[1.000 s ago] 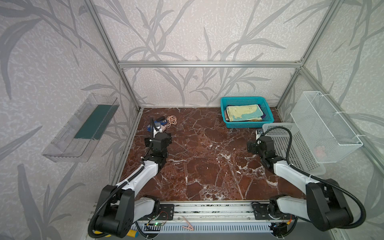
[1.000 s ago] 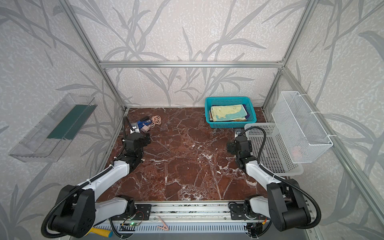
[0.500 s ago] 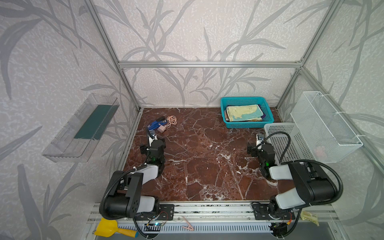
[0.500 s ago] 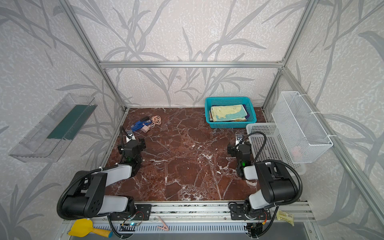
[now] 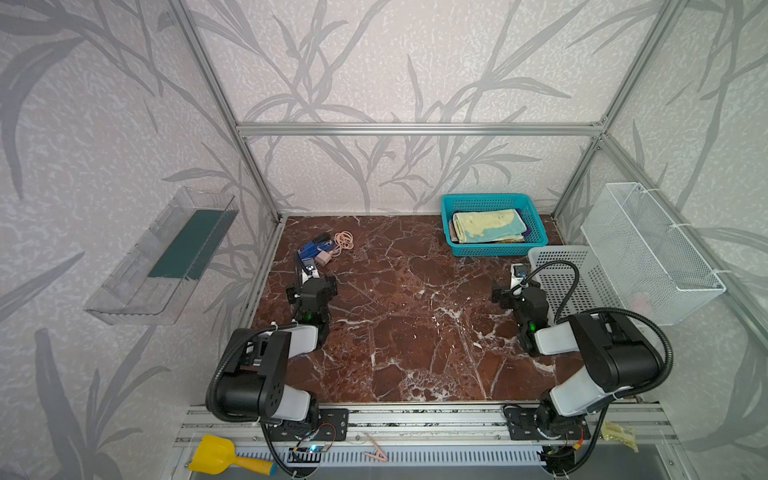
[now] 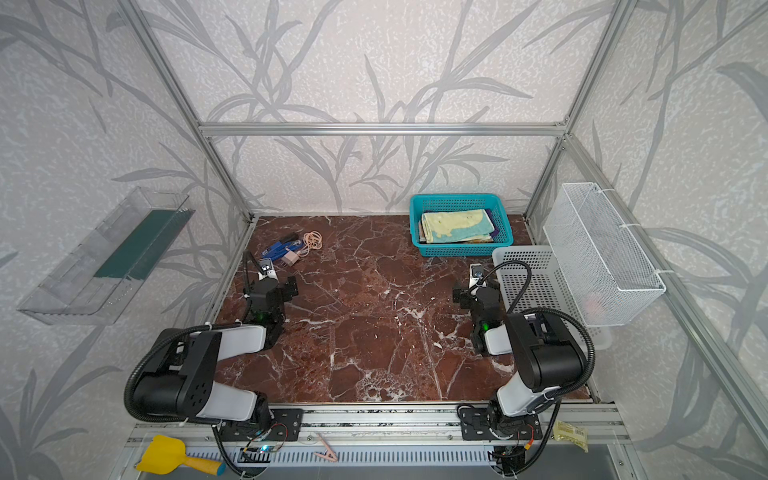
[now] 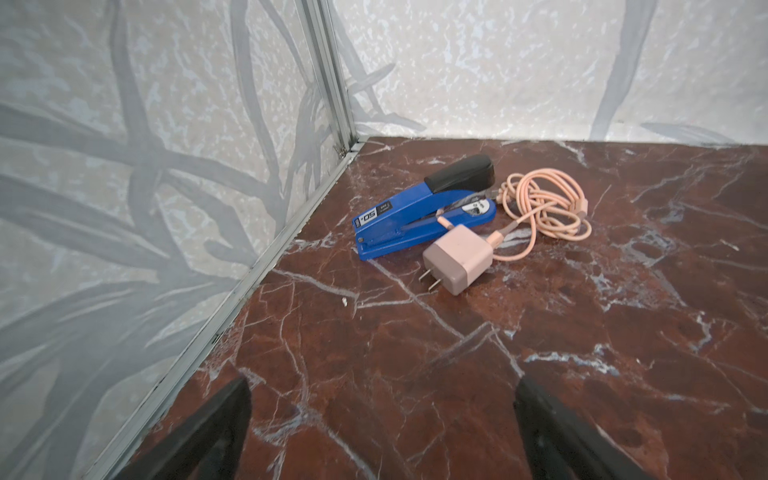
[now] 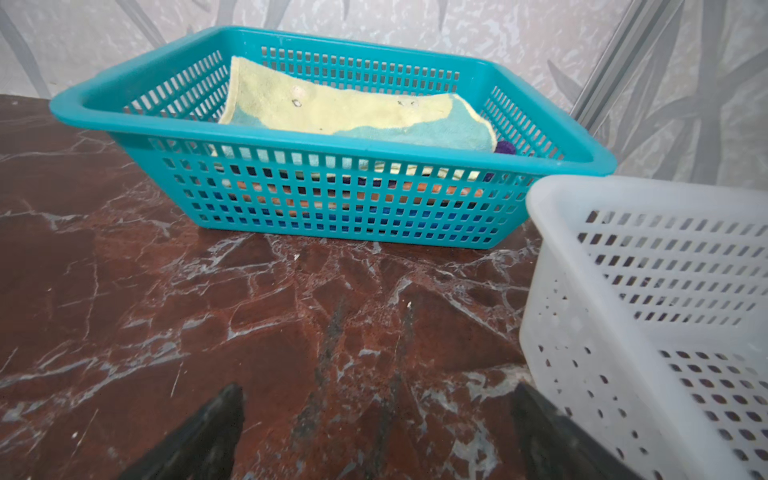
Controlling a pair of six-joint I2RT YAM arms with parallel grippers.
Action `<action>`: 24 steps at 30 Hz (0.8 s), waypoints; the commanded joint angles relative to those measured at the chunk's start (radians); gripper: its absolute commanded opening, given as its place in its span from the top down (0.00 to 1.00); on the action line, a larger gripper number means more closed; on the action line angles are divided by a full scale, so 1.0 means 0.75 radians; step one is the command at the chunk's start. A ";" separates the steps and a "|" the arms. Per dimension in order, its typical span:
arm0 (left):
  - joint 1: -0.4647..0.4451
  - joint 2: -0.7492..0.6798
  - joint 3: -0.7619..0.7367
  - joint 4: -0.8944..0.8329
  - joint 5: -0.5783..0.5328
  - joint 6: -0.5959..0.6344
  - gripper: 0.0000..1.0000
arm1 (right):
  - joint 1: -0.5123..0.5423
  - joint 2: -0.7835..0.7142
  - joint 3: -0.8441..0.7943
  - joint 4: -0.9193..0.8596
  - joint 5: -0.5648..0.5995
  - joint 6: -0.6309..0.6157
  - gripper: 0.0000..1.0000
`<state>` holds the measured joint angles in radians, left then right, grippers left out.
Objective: Fold and stack the towels
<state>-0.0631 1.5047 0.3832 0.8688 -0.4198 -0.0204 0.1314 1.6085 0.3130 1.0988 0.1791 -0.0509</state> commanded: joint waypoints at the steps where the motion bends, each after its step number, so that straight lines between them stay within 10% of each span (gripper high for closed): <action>1: 0.011 0.134 -0.064 0.313 0.035 0.004 0.01 | -0.005 -0.022 0.023 -0.036 0.062 0.019 0.01; 24: 0.019 0.108 -0.032 0.203 0.042 -0.022 0.01 | -0.003 -0.023 0.046 -0.078 0.064 0.017 0.01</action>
<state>-0.0460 1.5791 0.3542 0.9882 -0.3897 -0.0441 0.1314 1.6085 0.3283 1.0317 0.2092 -0.0483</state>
